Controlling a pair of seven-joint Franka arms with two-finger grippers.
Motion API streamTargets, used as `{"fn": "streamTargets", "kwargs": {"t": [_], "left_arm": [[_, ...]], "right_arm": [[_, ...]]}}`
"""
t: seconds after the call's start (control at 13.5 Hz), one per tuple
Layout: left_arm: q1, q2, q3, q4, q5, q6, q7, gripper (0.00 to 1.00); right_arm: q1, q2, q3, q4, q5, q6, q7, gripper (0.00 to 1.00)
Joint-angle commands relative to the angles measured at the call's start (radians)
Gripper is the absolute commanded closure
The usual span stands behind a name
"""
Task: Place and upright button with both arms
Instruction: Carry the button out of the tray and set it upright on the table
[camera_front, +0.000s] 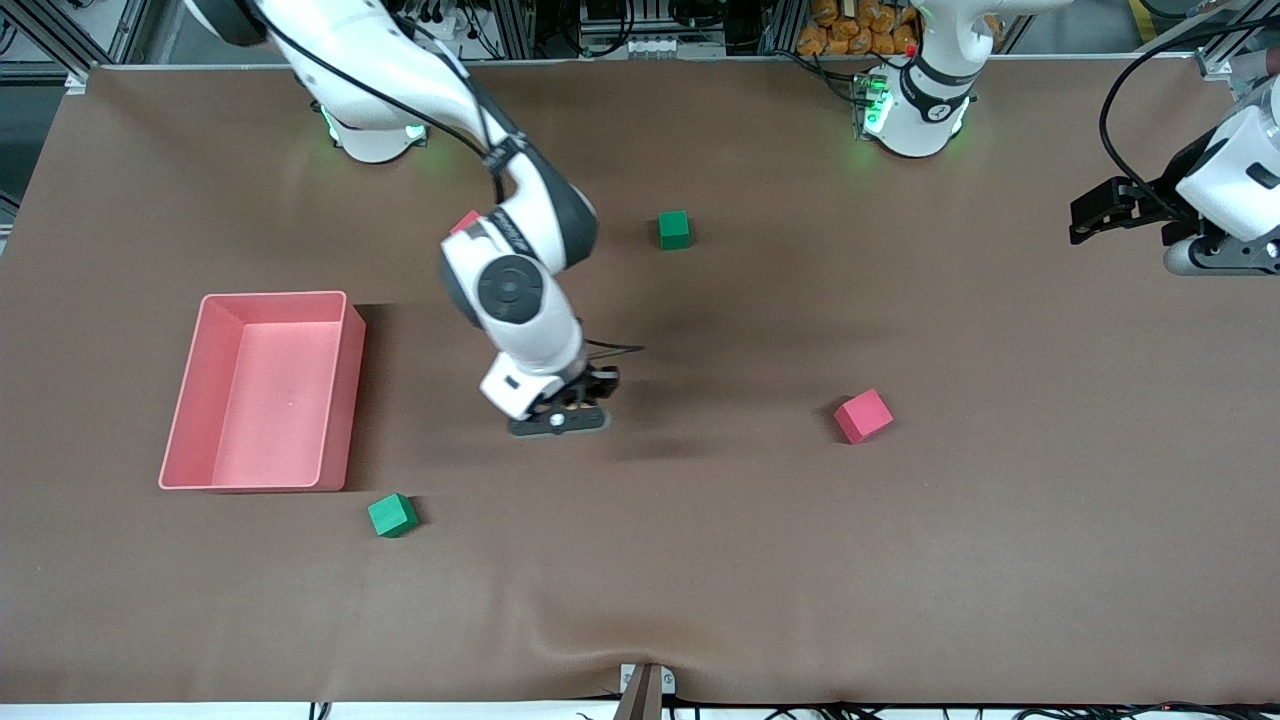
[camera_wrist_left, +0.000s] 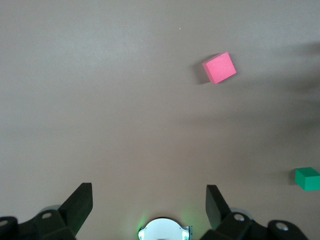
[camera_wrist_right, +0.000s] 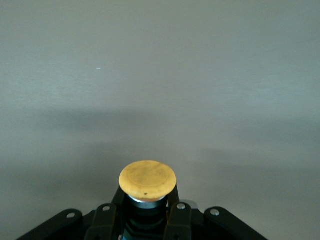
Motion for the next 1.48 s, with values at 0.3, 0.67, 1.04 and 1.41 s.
{"fn": "streamTargets", "kwargs": {"t": [0.3,0.67,1.04,1.41], "left_arm": [[-0.037,0.035,-0.001,0.008,-0.006,-0.009,-0.012,0.0],[-0.052,0.075,-0.006,0.011,-0.006,-0.007,-0.01,0.0],[-0.086,0.138,-0.006,0.019,-0.01,-0.007,-0.007,0.0],[-0.133,0.251,-0.006,0.029,-0.108,-0.006,-0.013,0.0]], "right_arm": [[0.104,0.199,-0.026,0.085,-0.024,0.187,0.076,1.0],[0.101,0.162,-0.046,0.085,-0.034,0.203,0.078,0.0],[-0.018,-0.077,-0.044,0.074,-0.03,-0.071,0.002,0.0],[-0.123,-0.337,-0.042,-0.016,-0.03,-0.378,-0.118,0.0]]}}
